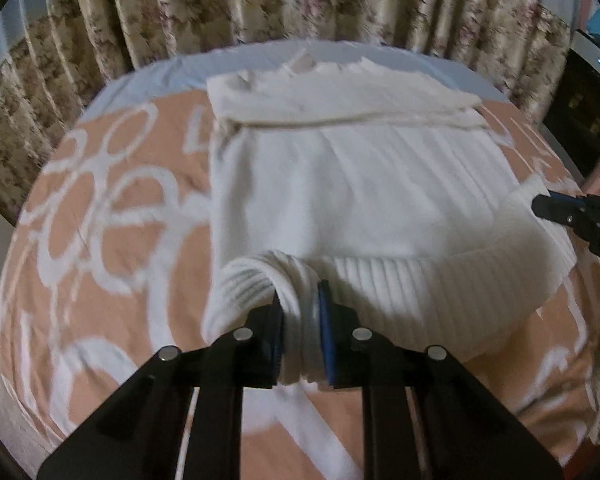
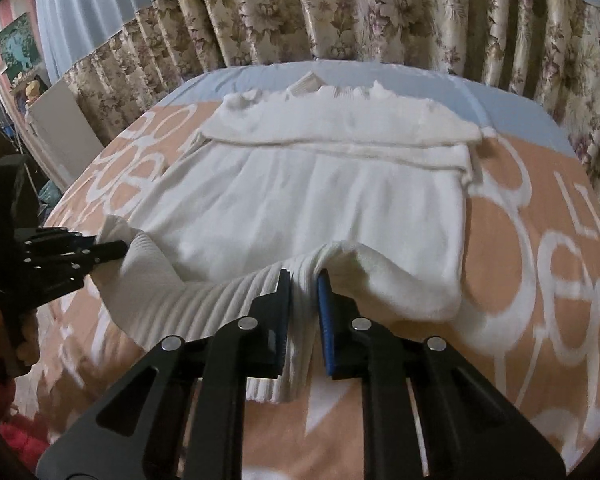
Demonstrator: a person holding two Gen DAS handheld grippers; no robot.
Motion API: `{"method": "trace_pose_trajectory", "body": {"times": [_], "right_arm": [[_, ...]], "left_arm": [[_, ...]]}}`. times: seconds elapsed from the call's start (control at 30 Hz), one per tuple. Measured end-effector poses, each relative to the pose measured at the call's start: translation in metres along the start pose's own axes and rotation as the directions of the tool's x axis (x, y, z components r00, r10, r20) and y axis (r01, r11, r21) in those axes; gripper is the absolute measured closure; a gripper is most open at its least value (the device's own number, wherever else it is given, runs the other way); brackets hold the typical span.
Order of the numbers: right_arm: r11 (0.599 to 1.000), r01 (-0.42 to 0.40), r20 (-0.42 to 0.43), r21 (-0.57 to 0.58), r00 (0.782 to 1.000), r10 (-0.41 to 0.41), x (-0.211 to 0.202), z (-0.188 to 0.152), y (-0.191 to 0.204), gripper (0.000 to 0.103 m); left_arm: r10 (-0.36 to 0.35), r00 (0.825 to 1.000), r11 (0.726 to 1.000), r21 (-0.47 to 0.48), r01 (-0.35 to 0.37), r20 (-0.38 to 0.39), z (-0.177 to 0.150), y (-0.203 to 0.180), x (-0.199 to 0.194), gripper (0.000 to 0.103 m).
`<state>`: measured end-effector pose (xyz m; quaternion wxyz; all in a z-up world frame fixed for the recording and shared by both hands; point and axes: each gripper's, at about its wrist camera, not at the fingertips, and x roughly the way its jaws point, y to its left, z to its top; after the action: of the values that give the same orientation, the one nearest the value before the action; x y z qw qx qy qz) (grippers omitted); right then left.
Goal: Fold small clothes
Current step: 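Close the left gripper on the ribbed hem while the right gripper grasps hem, then lift the hem with both grippers and fold it up toward the collar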
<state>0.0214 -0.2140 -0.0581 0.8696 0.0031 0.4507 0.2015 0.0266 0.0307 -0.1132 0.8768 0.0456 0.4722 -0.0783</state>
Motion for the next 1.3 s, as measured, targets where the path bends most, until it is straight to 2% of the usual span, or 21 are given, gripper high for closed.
{"method": "trace_pose_trajectory", "body": {"times": [0.23, 0.3, 0.37, 0.47, 0.53, 0.67, 0.73, 0.83, 1.0, 1.1, 1.2, 1.3], "right_arm": [[0.999, 0.049, -0.056, 0.021, 0.997, -0.048, 0.045, 0.019, -0.017, 0.088], [0.999, 0.024, -0.061, 0.037, 0.998, -0.022, 0.048, 0.020, -0.020, 0.084], [0.998, -0.019, -0.045, 0.067, 0.999, 0.022, 0.041, 0.021, -0.027, 0.063], [0.988, -0.061, 0.001, 0.140, 0.998, 0.061, 0.017, 0.023, -0.047, 0.054], [0.979, -0.061, 0.024, 0.193, 0.998, 0.057, 0.001, 0.021, -0.065, 0.050], [0.965, -0.021, -0.020, 0.262, 0.999, 0.027, -0.006, -0.002, -0.092, 0.049], [0.961, -0.030, -0.056, 0.276, 0.997, 0.047, 0.000, -0.016, -0.092, 0.050], [0.959, -0.053, -0.086, 0.280, 0.993, 0.080, 0.010, -0.031, -0.084, 0.057], [0.953, -0.121, -0.019, 0.277, 0.991, 0.131, 0.010, -0.023, -0.066, 0.058], [0.955, -0.134, -0.015, 0.265, 0.990, 0.143, 0.016, -0.016, -0.061, 0.058], [0.951, -0.117, -0.019, 0.287, 0.992, 0.128, 0.026, -0.013, -0.069, 0.058], [0.926, -0.148, 0.016, 0.348, 0.988, 0.152, 0.030, -0.012, -0.083, 0.062]], "left_arm": [[0.039, 0.999, 0.999, -0.008, -0.039, 0.009, 0.030, 0.013, 0.021, 0.087], [0.038, 0.999, 0.999, -0.011, -0.038, 0.005, 0.034, 0.014, 0.024, 0.087], [0.040, 0.999, 0.999, -0.008, -0.040, 0.010, 0.038, 0.012, 0.025, 0.087], [0.041, 0.999, 0.999, -0.008, -0.041, 0.006, 0.044, 0.012, 0.028, 0.087], [0.036, 0.999, 0.999, -0.011, -0.036, 0.001, 0.046, 0.014, 0.030, 0.087], [0.032, 0.999, 0.999, -0.016, -0.032, -0.008, 0.049, 0.015, 0.033, 0.087], [0.033, 0.999, 0.999, -0.014, -0.034, -0.011, 0.050, 0.014, 0.033, 0.087], [0.036, 0.999, 0.999, -0.014, -0.036, -0.015, 0.050, 0.013, 0.033, 0.087], [0.045, 0.999, 0.999, -0.003, -0.045, -0.021, 0.049, 0.011, 0.034, 0.087], [0.046, 0.999, 0.999, -0.002, -0.046, -0.022, 0.049, 0.011, 0.034, 0.087], [0.044, 0.999, 0.999, -0.004, -0.044, -0.024, 0.049, 0.010, 0.035, 0.087], [0.045, 0.999, 0.999, -0.001, -0.045, -0.025, 0.049, 0.010, 0.035, 0.087]]}}
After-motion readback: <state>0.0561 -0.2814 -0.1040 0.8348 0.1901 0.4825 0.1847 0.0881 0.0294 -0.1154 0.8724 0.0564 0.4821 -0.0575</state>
